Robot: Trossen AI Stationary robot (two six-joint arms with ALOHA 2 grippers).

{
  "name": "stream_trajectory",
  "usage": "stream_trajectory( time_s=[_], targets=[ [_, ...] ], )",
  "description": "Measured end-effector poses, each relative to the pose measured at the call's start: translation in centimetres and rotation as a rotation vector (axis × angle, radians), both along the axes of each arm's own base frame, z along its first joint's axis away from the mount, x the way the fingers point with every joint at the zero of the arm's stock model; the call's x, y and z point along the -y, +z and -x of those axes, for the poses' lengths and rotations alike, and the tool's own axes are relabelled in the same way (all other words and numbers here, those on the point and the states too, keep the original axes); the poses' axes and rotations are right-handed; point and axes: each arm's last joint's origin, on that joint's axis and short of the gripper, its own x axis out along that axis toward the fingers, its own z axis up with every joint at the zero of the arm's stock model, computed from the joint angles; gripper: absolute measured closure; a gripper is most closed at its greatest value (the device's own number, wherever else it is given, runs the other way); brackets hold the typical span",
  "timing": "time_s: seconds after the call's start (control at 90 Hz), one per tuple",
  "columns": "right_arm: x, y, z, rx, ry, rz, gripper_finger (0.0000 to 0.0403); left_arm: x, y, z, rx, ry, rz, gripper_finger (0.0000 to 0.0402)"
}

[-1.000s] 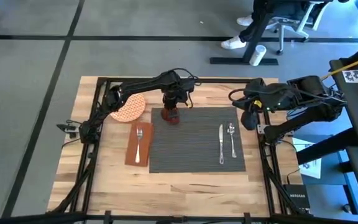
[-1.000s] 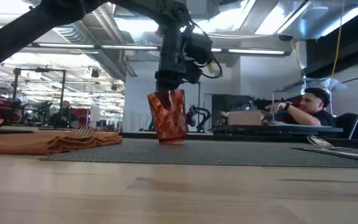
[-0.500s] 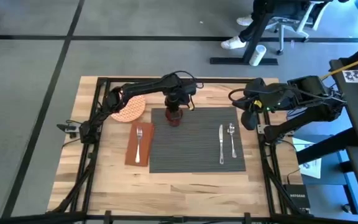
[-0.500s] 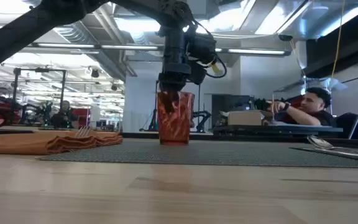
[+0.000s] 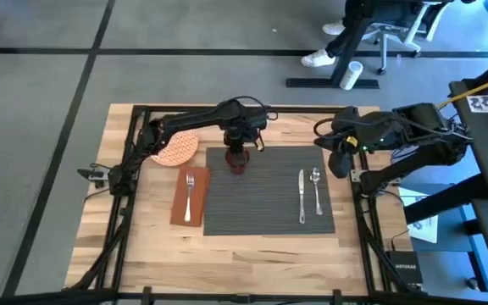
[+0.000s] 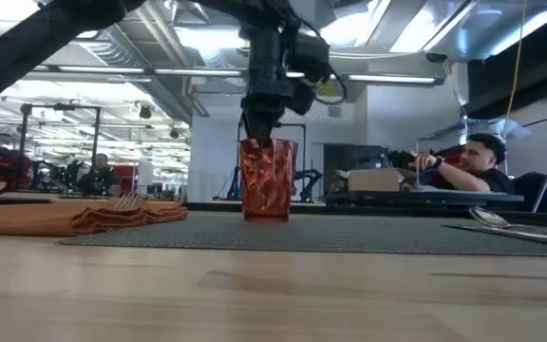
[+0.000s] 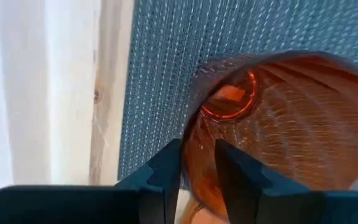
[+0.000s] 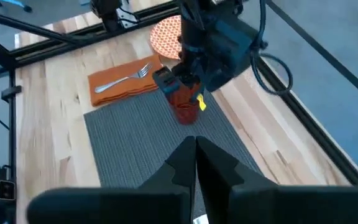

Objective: Set table place
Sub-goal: Put the orange glass on the top left of the gray tablemat, then move the orange glass to the top right of the table

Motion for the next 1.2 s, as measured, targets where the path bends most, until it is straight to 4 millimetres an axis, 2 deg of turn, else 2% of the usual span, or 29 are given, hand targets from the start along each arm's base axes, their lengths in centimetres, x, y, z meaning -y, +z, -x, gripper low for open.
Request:
stream_trajectory(
  time_s=[0.156, 0.444, 0.6, 0.833, 1.056, 1.2],
  targets=[
    [0.0, 0.0, 0.0, -0.002, 0.009, 0.010, 0.0402, -0.1, 2.8, 0.5, 0.075, 0.029, -0.024, 0.0319],
    [0.0, 0.1, -0.1, 0.014, -0.006, -0.009, 0.0402, 0.2, 9.8, 2.1, 0.294, 0.065, -0.093, 0.0319],
    [0.0, 0.2, -0.5, 0.040, -0.037, -0.036, 0.0402, 1.0, 14.2, 5.1, 0.420, 0.083, -0.130, 0.0319],
    [0.8, -0.6, -3.1, 0.011, -0.093, -0.017, 0.0402, 2.9, 20.2, 10.6, 0.598, 0.112, -0.171, 0.0319],
    [1.7, -2.1, -6.0, -0.069, -0.141, -0.008, 0.0402, 5.4, 24.0, 15.7, 0.721, 0.113, -0.179, 0.0319],
    [2.2, -3.2, -8.0, -0.123, -0.111, -0.006, 0.0402, 6.8, 25.4, 18.3, 0.757, 0.099, -0.175, 0.0319]
  ],
)
